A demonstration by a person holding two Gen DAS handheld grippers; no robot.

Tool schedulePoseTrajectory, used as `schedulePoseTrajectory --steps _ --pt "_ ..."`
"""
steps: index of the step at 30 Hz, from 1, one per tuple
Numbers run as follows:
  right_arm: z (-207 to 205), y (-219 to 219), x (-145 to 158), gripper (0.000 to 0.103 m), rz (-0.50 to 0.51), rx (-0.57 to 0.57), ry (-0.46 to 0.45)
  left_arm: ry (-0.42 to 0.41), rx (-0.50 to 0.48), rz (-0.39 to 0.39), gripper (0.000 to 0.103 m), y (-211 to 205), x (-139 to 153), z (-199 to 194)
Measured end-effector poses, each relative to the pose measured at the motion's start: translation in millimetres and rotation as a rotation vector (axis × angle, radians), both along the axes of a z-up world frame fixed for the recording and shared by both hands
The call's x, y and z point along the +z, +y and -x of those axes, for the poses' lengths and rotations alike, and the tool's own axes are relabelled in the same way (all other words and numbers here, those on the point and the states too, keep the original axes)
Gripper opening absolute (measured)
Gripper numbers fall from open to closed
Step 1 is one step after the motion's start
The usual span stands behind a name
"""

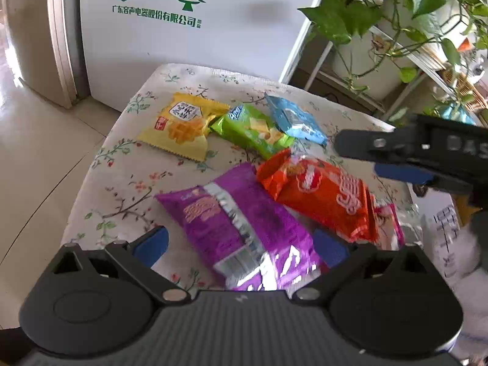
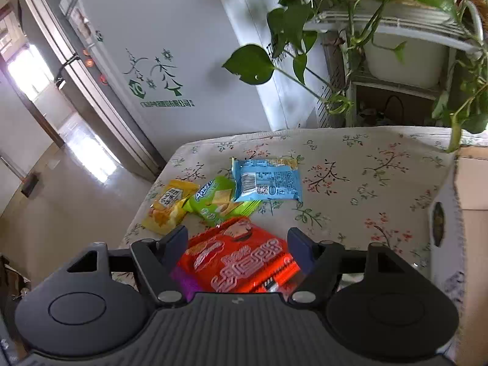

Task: Organize snacks
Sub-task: 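Return to the table and grasp the red bag with the right gripper, then grasp the purple bag with the left gripper while the right lifts the red bag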

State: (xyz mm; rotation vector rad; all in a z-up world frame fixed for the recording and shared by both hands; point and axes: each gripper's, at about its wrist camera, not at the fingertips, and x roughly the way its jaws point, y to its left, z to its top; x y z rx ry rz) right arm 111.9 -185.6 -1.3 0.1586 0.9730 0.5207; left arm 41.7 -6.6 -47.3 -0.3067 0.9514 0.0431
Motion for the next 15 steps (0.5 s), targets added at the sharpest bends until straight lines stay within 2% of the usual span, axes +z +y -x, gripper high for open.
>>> schedulePoseTrajectory --steps 4,6,9,13,15 --pt "-13.1 2.0 -19.0 0.079 -0.04 -0.023 0.055 0.007 0.036 -0.029 0.102 -4.4 -10.0 -8.4" --pt "-16.1 3.5 -25.1 0.084 -0.047 -0.012 0.075 -0.003 0.021 -0.073 0.102 -9.2 -11.6 -9.4" --pt "-18.4 5.2 -32.5 0.085 -0.05 0.009 0.107 -0.002 -0.021 -0.102 0.102 -10.8 -12.6 -6.8" --pt "-15.1 8.0 -34.5 0.086 -0.045 0.079 0.15 0.044 -0.052 -0.156 0.102 -4.6 -13.3 -0.6" --pt "-11.2 10.2 -33.2 0.087 -0.028 0.104 0.147 0.042 -0.061 -0.15 0.102 2.5 -13.7 3.8"
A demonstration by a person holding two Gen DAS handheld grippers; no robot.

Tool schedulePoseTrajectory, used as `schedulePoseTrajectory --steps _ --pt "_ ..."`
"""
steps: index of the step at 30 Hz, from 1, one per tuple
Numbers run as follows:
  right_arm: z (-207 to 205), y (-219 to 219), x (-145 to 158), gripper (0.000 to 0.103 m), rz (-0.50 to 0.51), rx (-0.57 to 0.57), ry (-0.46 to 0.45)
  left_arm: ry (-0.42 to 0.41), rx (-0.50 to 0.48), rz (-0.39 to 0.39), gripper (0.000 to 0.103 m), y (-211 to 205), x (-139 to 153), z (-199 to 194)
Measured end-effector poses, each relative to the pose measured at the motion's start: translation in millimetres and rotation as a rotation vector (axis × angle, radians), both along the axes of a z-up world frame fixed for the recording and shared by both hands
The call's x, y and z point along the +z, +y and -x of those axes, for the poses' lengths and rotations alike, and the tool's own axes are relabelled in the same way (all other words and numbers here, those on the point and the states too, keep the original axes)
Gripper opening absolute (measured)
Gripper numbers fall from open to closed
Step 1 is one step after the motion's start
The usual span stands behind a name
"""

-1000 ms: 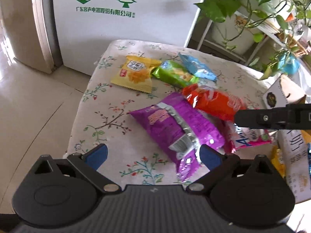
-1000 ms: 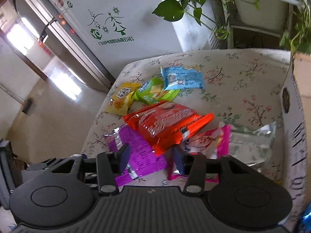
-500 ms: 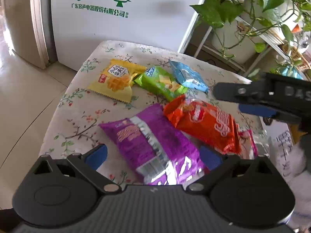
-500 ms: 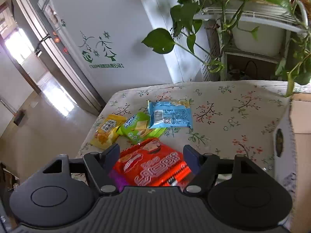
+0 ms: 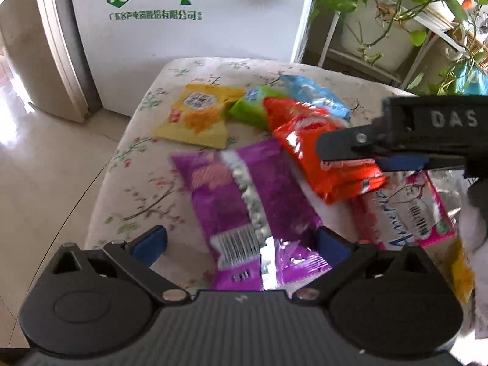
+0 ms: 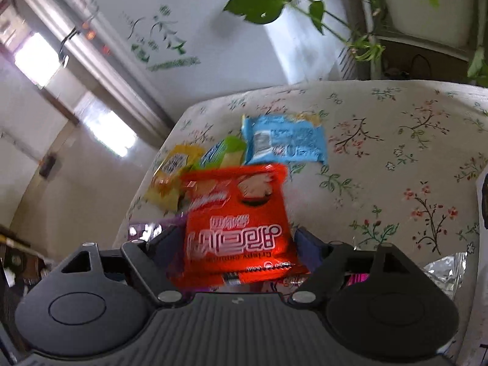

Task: Organize snacks
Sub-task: 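Grasp the purple bag with the left gripper while the right lifts the red bag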

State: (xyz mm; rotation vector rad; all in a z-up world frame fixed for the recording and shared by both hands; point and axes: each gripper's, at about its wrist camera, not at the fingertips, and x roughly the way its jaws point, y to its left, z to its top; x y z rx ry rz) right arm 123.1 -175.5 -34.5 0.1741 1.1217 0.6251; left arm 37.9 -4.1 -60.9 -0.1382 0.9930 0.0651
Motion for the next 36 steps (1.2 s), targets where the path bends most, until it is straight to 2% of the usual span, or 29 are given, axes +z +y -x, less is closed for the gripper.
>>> schedulePoseTrajectory --steps 4,8,11,13,16,22,26,32,36 --pt "1.9 5.6 0.6 0.089 0.033 -0.024 -0.023 -0.017 0.001 0.039 0.102 7.1 0.4 1.7" --pt "1.9 16.3 -1.6 0.095 0.047 -0.053 -0.035 -0.024 0.019 0.041 0.102 4.1 1.0 -1.0" --pt "2.4 26.5 -6.6 0.095 0.076 -0.058 -0.048 -0.032 0.014 0.04 0.102 -0.8 1.3 -3.8" --pt "3.8 31.6 -9.9 0.093 0.13 -0.064 -0.059 -0.025 0.021 0.015 0.102 -4.4 -1.1 -6.9" --pt "3.2 33.2 -7.4 0.08 0.207 -0.066 -0.09 -0.018 0.05 -0.02 0.102 -9.3 -2.4 -12.3" --pt "-4.1 7.5 -8.3 0.077 0.288 -0.156 -0.094 -0.015 0.072 -0.077 0.103 -16.9 -8.9 -16.5" --pt "-1.3 5.3 -9.9 0.08 0.309 -0.156 -0.115 -0.033 0.079 -0.082 0.103 -17.8 -10.1 -13.4" --pt "1.9 13.2 -14.1 0.091 0.317 -0.12 -0.144 -0.084 0.09 -0.092 0.103 -21.3 -12.4 -5.7" --pt "1.3 16.1 -15.7 0.096 0.308 -0.115 -0.151 -0.048 0.071 -0.067 0.102 -16.7 -8.3 -11.3"
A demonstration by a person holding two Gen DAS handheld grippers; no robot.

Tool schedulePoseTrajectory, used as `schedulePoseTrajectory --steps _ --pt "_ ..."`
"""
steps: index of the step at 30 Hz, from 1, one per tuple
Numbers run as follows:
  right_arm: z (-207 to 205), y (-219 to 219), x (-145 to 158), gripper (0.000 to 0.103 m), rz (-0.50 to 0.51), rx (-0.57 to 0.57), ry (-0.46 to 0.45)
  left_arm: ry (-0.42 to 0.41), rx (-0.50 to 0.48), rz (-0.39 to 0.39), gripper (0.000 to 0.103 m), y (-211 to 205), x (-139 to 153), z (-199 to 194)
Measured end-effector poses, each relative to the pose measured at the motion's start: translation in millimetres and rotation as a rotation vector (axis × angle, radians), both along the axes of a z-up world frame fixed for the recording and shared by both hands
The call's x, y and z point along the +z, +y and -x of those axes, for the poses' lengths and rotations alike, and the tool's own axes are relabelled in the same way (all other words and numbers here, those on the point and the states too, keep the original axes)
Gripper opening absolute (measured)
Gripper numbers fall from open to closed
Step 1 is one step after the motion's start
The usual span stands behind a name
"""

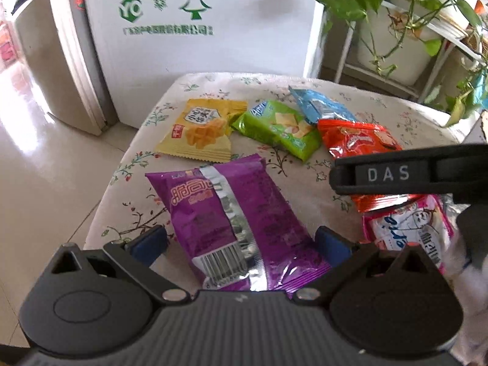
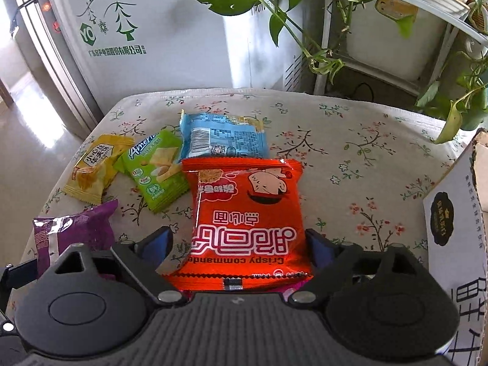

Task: Organize snacks
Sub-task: 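Grasp the purple bag with the left gripper while the right lifts the red bag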

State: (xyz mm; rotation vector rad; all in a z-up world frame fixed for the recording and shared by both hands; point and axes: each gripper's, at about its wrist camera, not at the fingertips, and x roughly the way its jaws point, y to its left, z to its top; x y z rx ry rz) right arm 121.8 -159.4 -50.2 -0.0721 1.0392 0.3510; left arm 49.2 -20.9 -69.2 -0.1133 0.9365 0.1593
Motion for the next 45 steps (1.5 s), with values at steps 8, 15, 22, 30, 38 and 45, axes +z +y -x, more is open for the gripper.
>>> schedulePoseTrajectory --steps 8,15,22,30,38,45 --pt "-6.2 -5.8 -0.2 0.096 -0.031 -0.03 -0.005 0.006 0.081 0.041 0.102 4.4 5.3 -7.4" --pt "-4.1 -5.6 -2.7 0.097 0.0 -0.03 -0.021 -0.015 0.143 -0.036 0.103 -0.3 -5.4 -11.7" --pt "1.3 4.0 -3.4 0.089 0.07 -0.015 -0.05 0.0 0.114 -0.028 0.103 0.0 -5.2 -12.5" --pt "7.9 0.9 5.2 0.075 0.046 -0.056 -0.027 0.025 0.074 -0.022 0.086 -3.3 1.5 -8.9" --pt "33.1 -17.6 50.7 0.075 0.022 -0.082 -0.076 0.023 0.024 0.044 0.07 -1.8 15.9 2.4" --pt "72.1 -45.9 82.1 0.075 -0.002 -0.096 -0.097 -0.031 0.012 0.058 0.07 -1.7 41.1 20.4"
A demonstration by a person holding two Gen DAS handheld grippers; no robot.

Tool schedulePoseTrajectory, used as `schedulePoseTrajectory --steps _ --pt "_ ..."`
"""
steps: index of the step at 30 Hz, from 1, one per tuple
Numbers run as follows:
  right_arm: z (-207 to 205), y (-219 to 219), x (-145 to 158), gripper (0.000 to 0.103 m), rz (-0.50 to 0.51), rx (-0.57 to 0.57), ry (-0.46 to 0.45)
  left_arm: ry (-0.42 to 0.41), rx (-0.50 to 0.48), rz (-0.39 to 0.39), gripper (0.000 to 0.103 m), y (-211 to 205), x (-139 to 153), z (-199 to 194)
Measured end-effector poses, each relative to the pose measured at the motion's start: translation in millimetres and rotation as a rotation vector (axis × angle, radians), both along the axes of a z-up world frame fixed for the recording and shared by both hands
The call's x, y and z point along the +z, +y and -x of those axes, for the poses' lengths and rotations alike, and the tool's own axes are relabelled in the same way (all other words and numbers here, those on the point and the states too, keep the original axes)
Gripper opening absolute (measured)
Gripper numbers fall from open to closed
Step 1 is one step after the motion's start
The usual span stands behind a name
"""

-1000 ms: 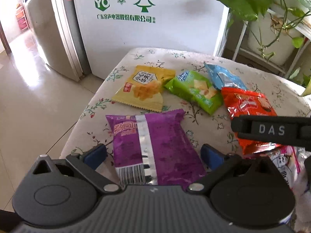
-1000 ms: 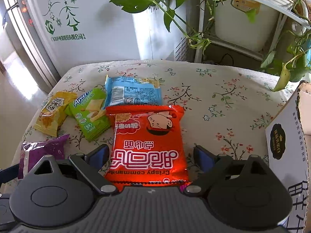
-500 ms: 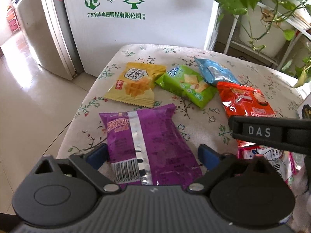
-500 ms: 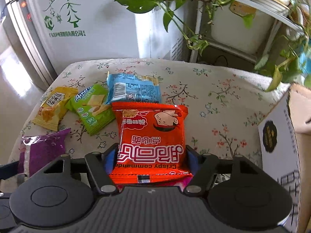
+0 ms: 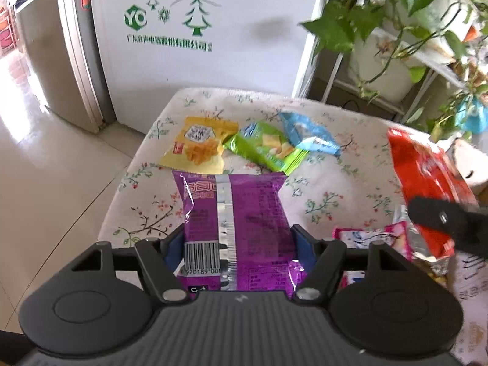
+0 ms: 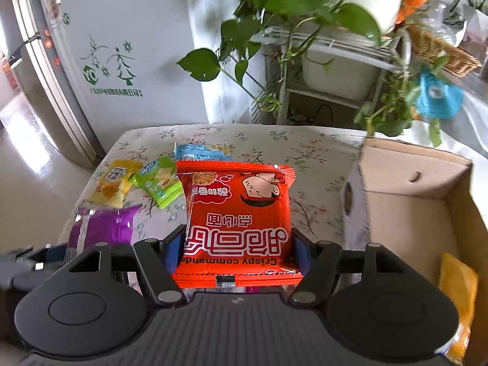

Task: Organize snacks
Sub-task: 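Grasp the purple bag with the left gripper while the right lifts the red bag, then carry both bags over the box and release them inside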

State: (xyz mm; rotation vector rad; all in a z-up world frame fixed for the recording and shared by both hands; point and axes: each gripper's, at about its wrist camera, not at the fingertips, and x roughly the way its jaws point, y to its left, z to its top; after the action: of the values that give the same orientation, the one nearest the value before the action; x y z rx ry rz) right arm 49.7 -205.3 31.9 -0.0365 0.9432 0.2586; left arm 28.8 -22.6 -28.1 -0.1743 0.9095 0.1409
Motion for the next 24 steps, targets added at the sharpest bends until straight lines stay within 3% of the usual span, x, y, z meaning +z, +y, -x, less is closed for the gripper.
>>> schedulePoseTrajectory --steps 9,24 --pt "37.8 -24.6 12.4 0.075 -0.035 -0.006 -0.008 -0.027 -0.023 -0.021 0.07 -0.2 13.4 32.7" --pt "47.4 -27.8 23.8 0.075 -0.001 0.031 -0.072 -0.012 0.015 -0.019 0.07 4.1 21.1 66.5"
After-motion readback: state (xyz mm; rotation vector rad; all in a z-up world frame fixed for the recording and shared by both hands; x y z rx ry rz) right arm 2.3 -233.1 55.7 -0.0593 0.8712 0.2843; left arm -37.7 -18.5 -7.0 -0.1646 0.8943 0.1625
